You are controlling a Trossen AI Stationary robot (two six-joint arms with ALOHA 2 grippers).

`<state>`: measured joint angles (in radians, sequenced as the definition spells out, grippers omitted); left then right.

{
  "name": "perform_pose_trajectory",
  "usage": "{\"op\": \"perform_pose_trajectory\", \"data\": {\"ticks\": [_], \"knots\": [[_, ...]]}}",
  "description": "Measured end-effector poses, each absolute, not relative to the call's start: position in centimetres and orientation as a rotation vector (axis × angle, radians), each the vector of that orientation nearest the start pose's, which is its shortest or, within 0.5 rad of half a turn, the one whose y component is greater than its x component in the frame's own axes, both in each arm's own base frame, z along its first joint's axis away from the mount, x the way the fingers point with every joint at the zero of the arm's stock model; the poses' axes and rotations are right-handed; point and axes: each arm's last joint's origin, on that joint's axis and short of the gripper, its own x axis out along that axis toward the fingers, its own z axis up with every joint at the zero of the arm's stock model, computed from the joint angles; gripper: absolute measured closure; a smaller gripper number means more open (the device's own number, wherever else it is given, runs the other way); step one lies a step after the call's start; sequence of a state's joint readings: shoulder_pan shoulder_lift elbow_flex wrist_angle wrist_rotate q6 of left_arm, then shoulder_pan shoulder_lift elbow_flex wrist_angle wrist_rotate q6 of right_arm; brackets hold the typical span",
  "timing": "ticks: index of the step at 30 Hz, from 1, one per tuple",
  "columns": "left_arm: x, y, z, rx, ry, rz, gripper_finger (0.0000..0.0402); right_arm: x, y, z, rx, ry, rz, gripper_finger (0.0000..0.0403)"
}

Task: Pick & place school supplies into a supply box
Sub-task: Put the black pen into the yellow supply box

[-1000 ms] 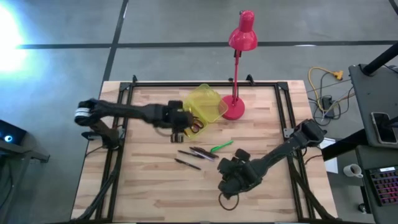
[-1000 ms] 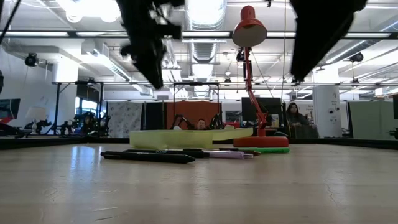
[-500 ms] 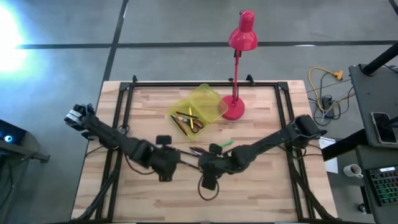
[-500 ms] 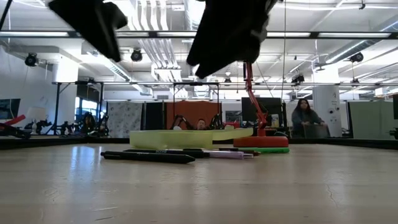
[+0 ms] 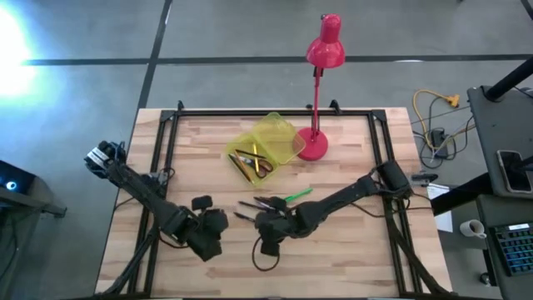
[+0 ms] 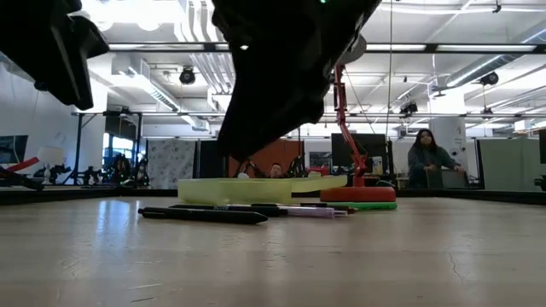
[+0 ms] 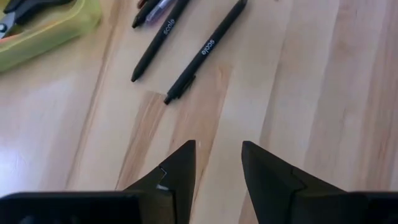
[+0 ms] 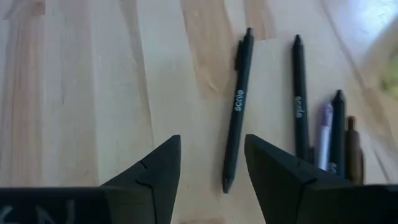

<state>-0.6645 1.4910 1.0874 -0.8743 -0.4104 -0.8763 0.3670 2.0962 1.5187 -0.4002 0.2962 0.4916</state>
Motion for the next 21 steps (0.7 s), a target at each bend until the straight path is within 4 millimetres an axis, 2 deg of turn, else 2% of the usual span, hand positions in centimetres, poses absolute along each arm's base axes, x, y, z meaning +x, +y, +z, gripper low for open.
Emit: {"op": "perform_pose_trajectory", "data": {"ticks": [10,15,18,21], "knots": [[22.3,-16.2,23.6,-0.146,1.035,0.299,0.0287,44.0,14.1,12.6,0.099,0.967,-0.183,0.0234],[22.2,-16.4,23.7,-0.154,1.032,0.297,0.0287,44.7,13.3,12.0,0.118,0.983,-0.21,0.0238],[21.9,-16.6,23.6,-0.161,1.038,0.302,0.0287,44.7,12.8,11.8,0.125,1.008,-0.221,0.0261],[21.7,-16.9,23.6,-0.161,1.04,0.294,0.0287,44.5,12.6,11.4,0.124,1.052,-0.214,0.0305]]}}
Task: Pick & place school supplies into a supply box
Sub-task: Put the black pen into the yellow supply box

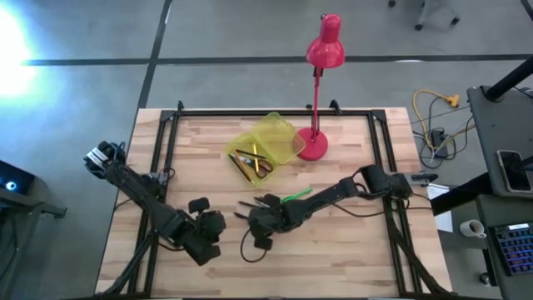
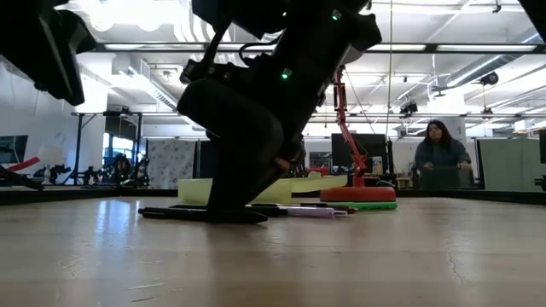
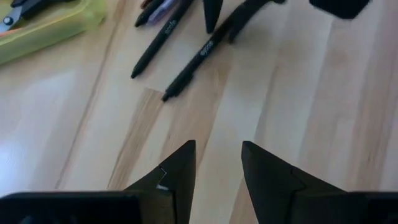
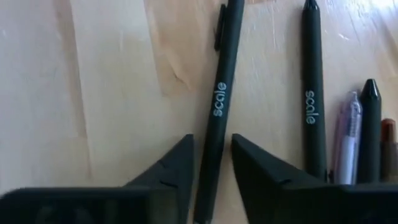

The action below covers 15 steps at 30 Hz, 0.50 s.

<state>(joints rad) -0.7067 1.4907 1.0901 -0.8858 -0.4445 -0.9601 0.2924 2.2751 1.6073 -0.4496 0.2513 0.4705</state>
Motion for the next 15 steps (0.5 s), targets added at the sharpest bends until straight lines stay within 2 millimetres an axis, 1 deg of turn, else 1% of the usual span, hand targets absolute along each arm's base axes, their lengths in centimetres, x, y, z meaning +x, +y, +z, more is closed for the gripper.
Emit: {"op": "perform_pose_trajectory", "data": {"ticks": [4,7,9,11,13,15], "knots": [[21.3,-17.0,23.5,-0.164,1.053,0.308,0.0287,44.1,12.6,10.7,0.128,1.112,-0.218,0.0374],[21.0,-17.1,23.3,-0.176,1.057,0.319,0.0287,44.0,12.5,10.7,0.189,1.151,-0.195,0.0382],[20.6,-17.3,23.1,-0.182,1.065,0.329,0.0287,43.9,12.4,11.4,0.244,1.153,-0.183,0.0384],[20.2,-17.5,22.7,-0.197,1.071,0.343,0.0287,43.7,12.4,12.6,0.281,1.131,-0.208,0.0385],[19.7,-17.7,22.4,-0.215,1.077,0.357,0.0287,43.1,12.3,13.9,0.293,1.116,-0.278,0.0386],[19.1,-18.0,22.0,-0.238,1.078,0.37,0.0287,43.0,11.8,15.8,0.323,1.032,-0.363,0.0387]]}}
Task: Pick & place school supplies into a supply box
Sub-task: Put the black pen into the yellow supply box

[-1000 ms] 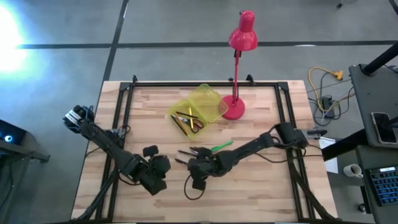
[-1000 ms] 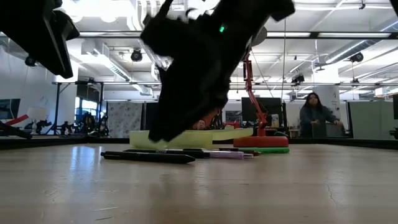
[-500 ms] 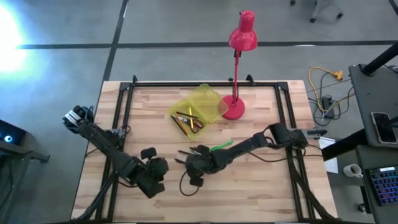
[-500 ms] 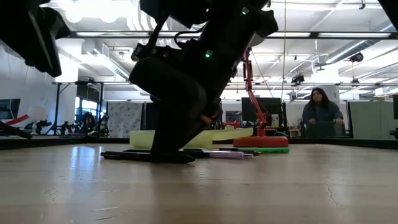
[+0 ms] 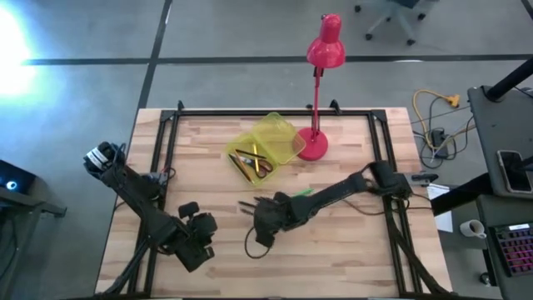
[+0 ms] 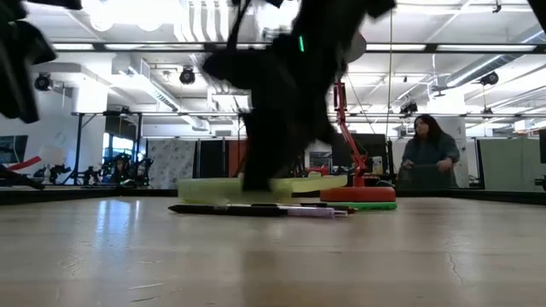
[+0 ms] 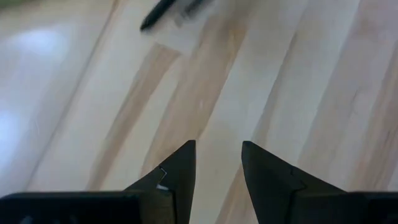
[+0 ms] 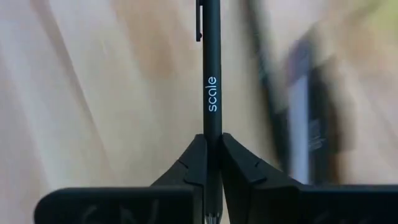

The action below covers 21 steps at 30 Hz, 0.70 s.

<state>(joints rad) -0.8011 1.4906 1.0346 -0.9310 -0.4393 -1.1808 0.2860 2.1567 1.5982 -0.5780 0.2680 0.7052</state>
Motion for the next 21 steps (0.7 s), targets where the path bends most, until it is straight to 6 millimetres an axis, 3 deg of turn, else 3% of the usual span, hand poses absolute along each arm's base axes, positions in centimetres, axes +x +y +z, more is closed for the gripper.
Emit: {"op": "perform_pose_trajectory", "data": {"ticks": [3,5,11,15,17,21], "knots": [[18.6,-18.3,21.6,-0.277,1.077,0.391,0.0287,43.1,9.2,19.3,0.394,0.901,-0.466,0.0388],[18.3,-18.5,21.6,-0.298,1.073,0.4,0.0287,43.5,6.9,20.2,0.425,0.858,-0.517,0.0388],[18.4,-18.7,21.7,-0.342,1.051,0.416,0.0287,44.2,-1.1,20.2,0.592,0.805,-0.668,0.0388],[18.6,-18.8,22.0,-0.351,1.006,0.418,0.0287,44.6,-6.0,18.7,0.697,0.805,-0.682,0.0358],[18.9,-18.9,22.1,-0.366,0.965,0.414,0.0287,44.9,-7.0,18.5,0.737,0.779,-0.653,0.033],[19.3,-18.7,22.1,-0.345,0.925,0.423,0.0287,45.3,-7.0,18.9,0.777,0.765,-0.581,0.0269]]}}
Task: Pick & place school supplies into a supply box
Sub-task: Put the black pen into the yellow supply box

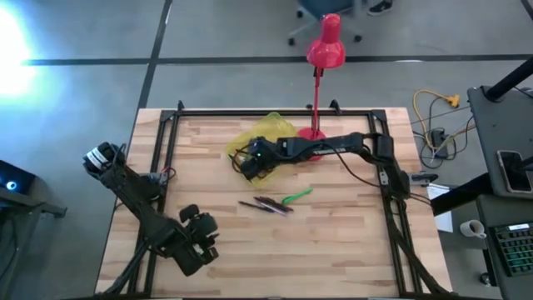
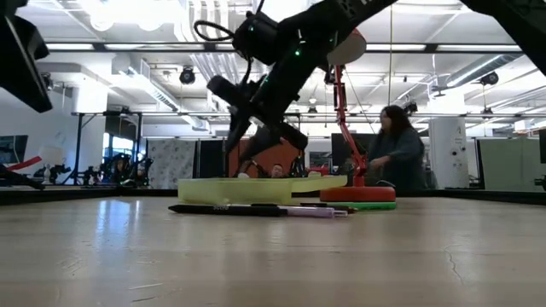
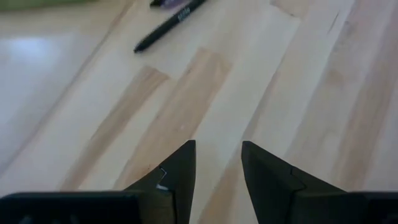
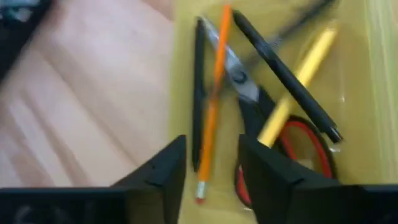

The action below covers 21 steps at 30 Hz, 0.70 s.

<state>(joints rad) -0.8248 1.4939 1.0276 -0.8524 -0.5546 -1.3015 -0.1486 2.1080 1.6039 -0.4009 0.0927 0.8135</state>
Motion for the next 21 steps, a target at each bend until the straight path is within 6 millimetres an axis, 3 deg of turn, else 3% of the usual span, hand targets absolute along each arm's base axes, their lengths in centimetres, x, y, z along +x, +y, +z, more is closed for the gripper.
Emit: {"op": "perform_pose_trajectory", "data": {"ticks": [3,6,12,15,18,21], "knots": [[19.8,-18.2,22.0,-0.275,0.937,0.411,0.0287,45.1,-6.6,18.6,0.734,0.799,-0.579,0.0231],[20.8,-17.1,21.9,-0.193,0.955,0.404,0.0287,44.6,-5.0,19.9,0.663,0.829,-0.536,0.0207],[23.4,-13.3,20.8,0.032,1.002,0.361,0.0287,41.0,1.0,23.8,0.315,0.971,-0.547,0.0195],[25.2,-11.4,19.6,0.103,0.991,0.227,0.0287,38.3,4.6,26.3,0.147,1.0,-0.563,0.0196],[26.6,-9.3,18.2,0.103,0.931,0.098,0.0287,35.9,7.9,27.5,0.088,1.033,-0.555,0.0198],[27.2,-7.1,17.3,0.096,0.876,0.116,0.0287,34.3,10.3,27.9,0.094,1.034,-0.579,0.0198]]}}
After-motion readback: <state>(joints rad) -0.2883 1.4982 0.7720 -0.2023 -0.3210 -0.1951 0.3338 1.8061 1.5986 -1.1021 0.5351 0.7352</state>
